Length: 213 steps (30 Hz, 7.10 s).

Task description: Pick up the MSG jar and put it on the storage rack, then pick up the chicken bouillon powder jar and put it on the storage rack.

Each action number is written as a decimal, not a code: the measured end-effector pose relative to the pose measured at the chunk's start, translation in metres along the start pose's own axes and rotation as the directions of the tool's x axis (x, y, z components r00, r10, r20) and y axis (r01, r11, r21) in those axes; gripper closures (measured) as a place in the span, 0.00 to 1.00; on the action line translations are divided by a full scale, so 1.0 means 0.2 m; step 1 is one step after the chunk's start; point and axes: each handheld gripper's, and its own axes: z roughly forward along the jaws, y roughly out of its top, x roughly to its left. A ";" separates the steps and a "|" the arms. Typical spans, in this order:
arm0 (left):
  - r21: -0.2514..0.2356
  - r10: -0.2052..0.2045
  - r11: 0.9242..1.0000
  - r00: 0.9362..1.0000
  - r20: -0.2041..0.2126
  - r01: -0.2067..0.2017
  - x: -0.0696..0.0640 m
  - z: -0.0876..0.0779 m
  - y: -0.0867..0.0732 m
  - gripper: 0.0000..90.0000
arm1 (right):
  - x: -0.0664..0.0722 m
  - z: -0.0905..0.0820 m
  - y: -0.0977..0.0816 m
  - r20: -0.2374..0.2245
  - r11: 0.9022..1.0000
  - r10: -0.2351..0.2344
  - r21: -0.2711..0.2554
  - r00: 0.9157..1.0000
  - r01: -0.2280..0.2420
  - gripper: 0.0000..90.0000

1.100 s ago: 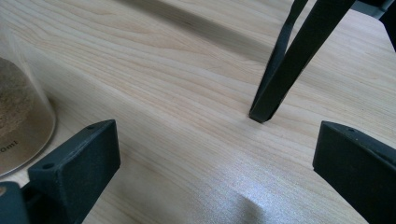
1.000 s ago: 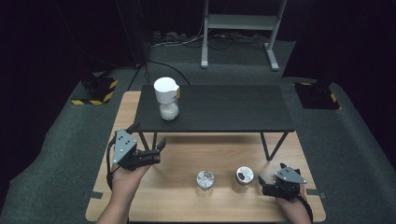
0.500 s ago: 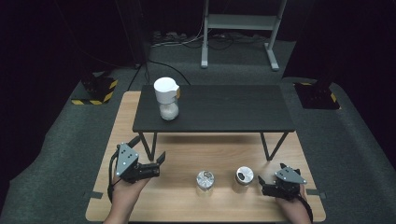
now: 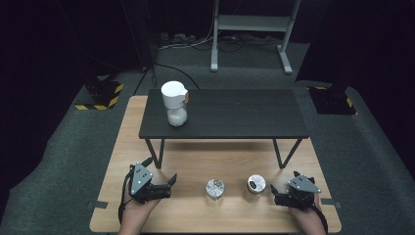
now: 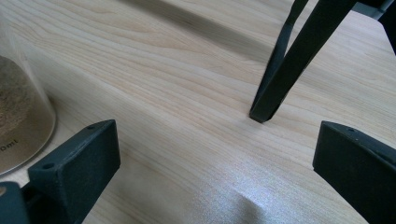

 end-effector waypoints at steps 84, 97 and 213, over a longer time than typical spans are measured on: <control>0.248 0.108 0.961 0.991 0.080 -0.125 -0.04 0.12 -0.28 0.01 | 0.17 -0.31 0.27 -0.067 0.966 0.018 -0.255 0.998 -0.034 0.00; 0.246 0.110 0.961 0.990 0.085 -0.128 -0.04 0.12 -0.28 0.01 | 0.29 -0.32 0.32 -0.137 0.957 0.030 -0.283 0.990 -0.068 0.00; 0.222 0.096 0.968 0.989 0.117 -0.120 -0.03 0.11 -0.28 0.01 | 0.78 -0.15 0.50 -0.344 0.905 0.000 -0.399 0.939 -0.147 0.38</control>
